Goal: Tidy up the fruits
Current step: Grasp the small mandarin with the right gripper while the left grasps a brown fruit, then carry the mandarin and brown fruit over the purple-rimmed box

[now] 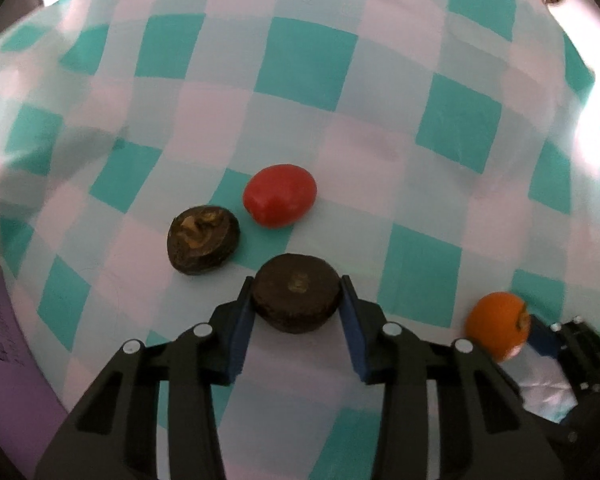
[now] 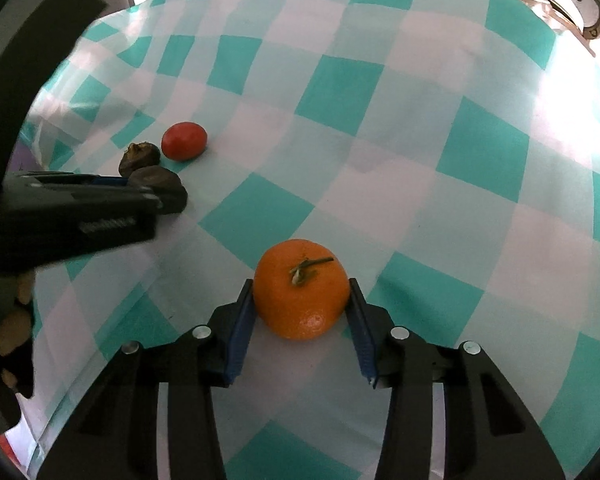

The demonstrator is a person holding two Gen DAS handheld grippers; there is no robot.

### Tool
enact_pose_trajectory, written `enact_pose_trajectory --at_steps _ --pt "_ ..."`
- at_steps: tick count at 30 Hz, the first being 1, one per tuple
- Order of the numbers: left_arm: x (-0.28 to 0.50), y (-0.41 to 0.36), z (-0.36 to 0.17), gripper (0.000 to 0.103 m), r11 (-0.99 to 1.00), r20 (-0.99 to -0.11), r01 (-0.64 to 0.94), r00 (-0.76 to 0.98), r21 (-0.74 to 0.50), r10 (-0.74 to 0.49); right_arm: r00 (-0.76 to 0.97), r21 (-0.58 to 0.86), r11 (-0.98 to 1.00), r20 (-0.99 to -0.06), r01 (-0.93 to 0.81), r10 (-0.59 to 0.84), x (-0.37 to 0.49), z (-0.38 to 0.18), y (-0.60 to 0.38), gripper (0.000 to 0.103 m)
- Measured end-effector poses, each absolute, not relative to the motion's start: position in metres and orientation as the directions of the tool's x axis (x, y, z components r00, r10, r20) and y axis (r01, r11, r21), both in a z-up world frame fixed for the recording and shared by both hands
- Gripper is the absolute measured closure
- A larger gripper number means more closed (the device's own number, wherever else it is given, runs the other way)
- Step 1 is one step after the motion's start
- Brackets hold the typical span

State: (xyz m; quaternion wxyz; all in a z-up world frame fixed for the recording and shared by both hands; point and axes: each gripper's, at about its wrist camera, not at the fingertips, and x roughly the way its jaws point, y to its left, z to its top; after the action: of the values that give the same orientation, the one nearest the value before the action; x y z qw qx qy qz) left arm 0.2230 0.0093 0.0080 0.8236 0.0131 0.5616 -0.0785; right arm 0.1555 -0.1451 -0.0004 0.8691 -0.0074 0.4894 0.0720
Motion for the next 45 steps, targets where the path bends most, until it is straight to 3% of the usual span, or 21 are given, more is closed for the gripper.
enact_pose_trajectory --at_steps 6,23,35,45 --pt "0.217 0.039 0.016 0.062 0.987 -0.926 0.089 0.342 -0.135 -0.158 0.502 0.052 0.994 -0.86 -0.093 0.092 0.155 -0.001 -0.144 0.06" --pt "0.19 0.02 0.038 0.062 0.98 -0.964 0.195 0.248 -0.042 -0.091 0.418 0.165 0.986 -0.897 0.02 0.142 0.171 0.009 -0.15 0.06" --pt "0.113 0.037 0.167 0.062 0.94 -0.886 0.34 0.423 -0.039 -0.19 0.462 0.098 0.995 -0.882 -0.022 0.097 0.106 0.129 -0.137 0.06" --pt "0.022 0.068 0.279 0.062 0.894 -0.769 0.447 0.564 -0.022 -0.301 0.601 0.043 0.997 -0.796 -0.067 0.075 0.014 0.258 -0.11 0.06"
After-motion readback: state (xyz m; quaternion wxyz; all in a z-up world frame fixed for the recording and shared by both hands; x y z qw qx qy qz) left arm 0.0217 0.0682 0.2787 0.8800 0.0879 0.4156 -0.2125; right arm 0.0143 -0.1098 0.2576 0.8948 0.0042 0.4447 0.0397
